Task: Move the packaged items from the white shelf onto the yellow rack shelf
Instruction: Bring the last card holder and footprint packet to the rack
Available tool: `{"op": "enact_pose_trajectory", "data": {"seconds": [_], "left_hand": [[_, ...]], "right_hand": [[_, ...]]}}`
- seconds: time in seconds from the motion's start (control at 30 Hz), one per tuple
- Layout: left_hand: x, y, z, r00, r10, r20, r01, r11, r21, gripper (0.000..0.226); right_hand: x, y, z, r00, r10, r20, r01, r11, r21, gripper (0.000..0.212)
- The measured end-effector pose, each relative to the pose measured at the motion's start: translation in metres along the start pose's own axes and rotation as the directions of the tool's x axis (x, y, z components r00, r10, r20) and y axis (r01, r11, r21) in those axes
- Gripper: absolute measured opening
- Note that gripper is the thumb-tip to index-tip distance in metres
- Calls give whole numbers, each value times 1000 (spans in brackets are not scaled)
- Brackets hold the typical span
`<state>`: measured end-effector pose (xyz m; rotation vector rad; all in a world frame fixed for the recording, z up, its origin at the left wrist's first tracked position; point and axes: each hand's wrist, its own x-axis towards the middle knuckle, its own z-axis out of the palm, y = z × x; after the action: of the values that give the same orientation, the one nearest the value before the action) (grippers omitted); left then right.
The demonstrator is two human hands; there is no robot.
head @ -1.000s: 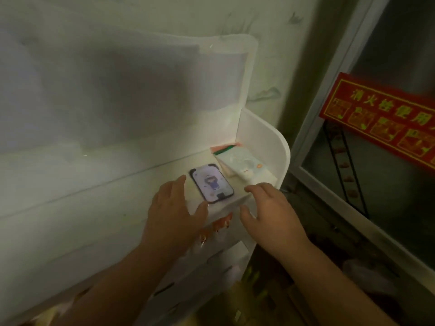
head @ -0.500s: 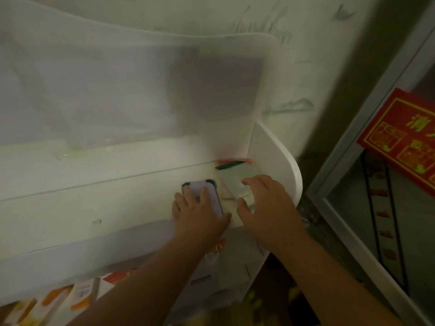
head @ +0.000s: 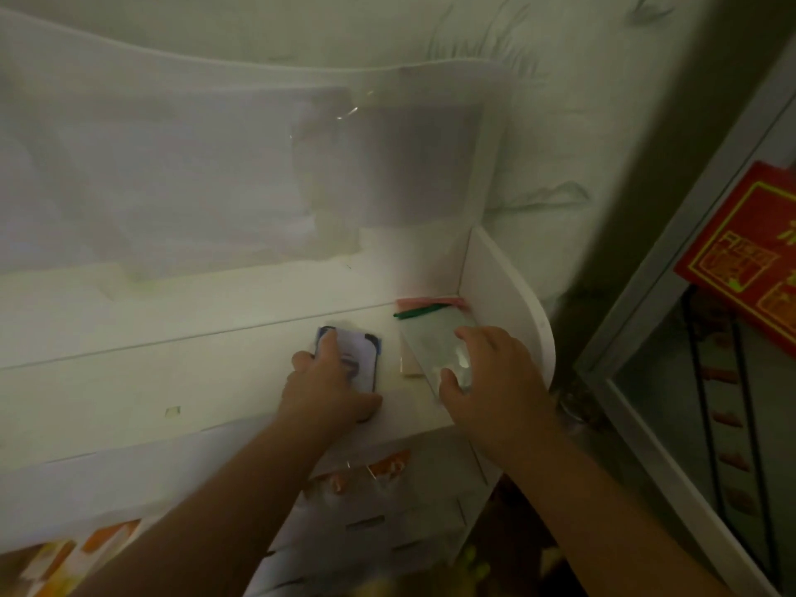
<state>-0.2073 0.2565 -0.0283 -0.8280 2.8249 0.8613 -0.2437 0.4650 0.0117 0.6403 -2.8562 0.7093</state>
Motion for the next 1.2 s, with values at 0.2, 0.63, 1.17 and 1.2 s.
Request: {"op": "enact_pose_trajectory", "data": {"seconds": [0.2,0.63,1.17,1.2], "left_hand": [[-14,-6,-6,994,-8,-108,-8,988,-152,78],[-47,-8,-38,955,7,-298,-120,924,-362,55],[-70,0,-47,960,-39,-278,-91,894,-439,62],[-70,0,-47,959,-41,-279,-87,898,-432,61]], "right_hand": [[14,3,12,998,33,45,-30,997,-77,61],[48,10,39,913,268,307,-207,954,-219,103],[41,13,41,935,261,241,-247,965,-89,142],[42,13,39,940,256,225,-251,967,-50,136]]}}
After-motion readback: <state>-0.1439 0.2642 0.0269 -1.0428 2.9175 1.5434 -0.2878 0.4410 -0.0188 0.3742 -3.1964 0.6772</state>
